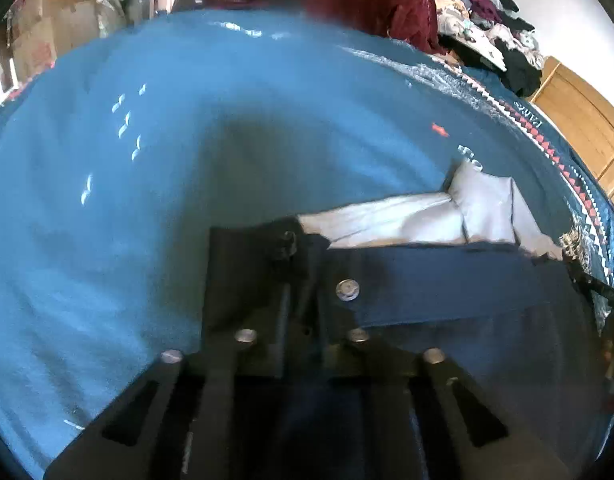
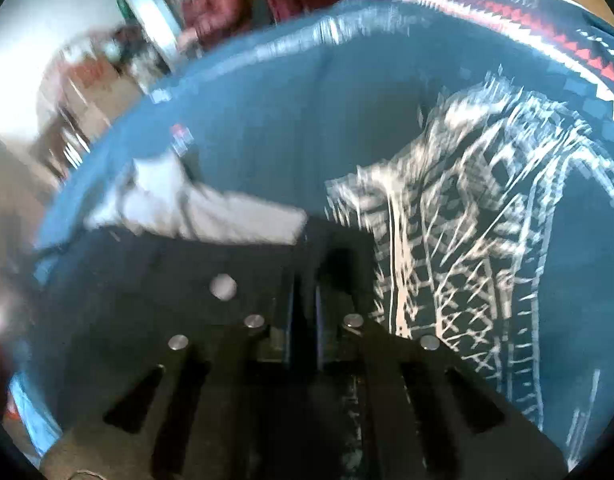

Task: Fold large clothes
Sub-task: 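Open both grippers and raise them away from the folded jacket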

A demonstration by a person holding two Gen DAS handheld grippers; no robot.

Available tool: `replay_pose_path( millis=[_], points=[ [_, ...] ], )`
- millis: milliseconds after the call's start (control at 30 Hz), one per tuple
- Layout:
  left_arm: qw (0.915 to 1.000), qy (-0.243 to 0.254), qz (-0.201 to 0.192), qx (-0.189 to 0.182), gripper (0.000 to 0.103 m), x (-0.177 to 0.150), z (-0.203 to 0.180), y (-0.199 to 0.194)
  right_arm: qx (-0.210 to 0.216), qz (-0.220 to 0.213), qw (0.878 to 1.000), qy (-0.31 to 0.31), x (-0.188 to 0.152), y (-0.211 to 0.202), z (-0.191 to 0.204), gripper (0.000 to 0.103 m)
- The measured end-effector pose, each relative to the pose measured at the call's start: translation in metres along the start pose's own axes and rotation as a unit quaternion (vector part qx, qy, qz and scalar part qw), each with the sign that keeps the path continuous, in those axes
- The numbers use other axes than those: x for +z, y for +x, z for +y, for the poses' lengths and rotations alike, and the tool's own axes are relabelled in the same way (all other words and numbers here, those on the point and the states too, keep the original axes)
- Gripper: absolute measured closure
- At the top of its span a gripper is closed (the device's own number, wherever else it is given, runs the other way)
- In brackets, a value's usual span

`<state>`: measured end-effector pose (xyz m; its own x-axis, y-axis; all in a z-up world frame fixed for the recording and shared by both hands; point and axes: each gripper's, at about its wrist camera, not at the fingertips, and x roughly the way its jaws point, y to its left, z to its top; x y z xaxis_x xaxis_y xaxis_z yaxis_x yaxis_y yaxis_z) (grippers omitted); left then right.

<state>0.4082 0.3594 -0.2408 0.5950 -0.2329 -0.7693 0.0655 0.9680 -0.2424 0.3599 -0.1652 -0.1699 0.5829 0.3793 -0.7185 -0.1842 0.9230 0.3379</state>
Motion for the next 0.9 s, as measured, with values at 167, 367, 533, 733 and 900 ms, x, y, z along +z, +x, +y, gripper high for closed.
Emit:
replay_pose_path(
  millis=[167, 367, 533, 733, 900],
  points=[
    [0.9935, -0.030, -0.103, -0.040, 0.097, 0.008, 0.007, -0.065, 0.029, -0.039, 0.999, -0.023, 0.017, -0.030, 0.011, 0.095],
    [0.9991, -0.007, 0.006, 0.042, 0.092, -0.003, 0.020, 0.015, 0.025, 0.047, 0.998, 0.031, 0.006, 0.048, -0.024, 0.092],
    [0.9989, -0.003, -0.023, 0.042, 0.090, 0.001, 0.008, -0.021, -0.019, 0.008, 1.000, -0.017, 0.005, -0.015, 0.003, 0.080],
    [0.9939, 0.042, -0.059, -0.083, 0.070, -0.062, -0.038, -0.113, 0.127, 0.017, 0.992, -0.001, -0.089, -0.078, 0.046, 0.069],
    [0.9970, -0.015, -0.001, -0.076, 0.077, -0.144, 0.001, -0.096, 0.118, 0.037, 0.992, 0.040, -0.174, -0.079, 0.020, 0.084]
  ],
)
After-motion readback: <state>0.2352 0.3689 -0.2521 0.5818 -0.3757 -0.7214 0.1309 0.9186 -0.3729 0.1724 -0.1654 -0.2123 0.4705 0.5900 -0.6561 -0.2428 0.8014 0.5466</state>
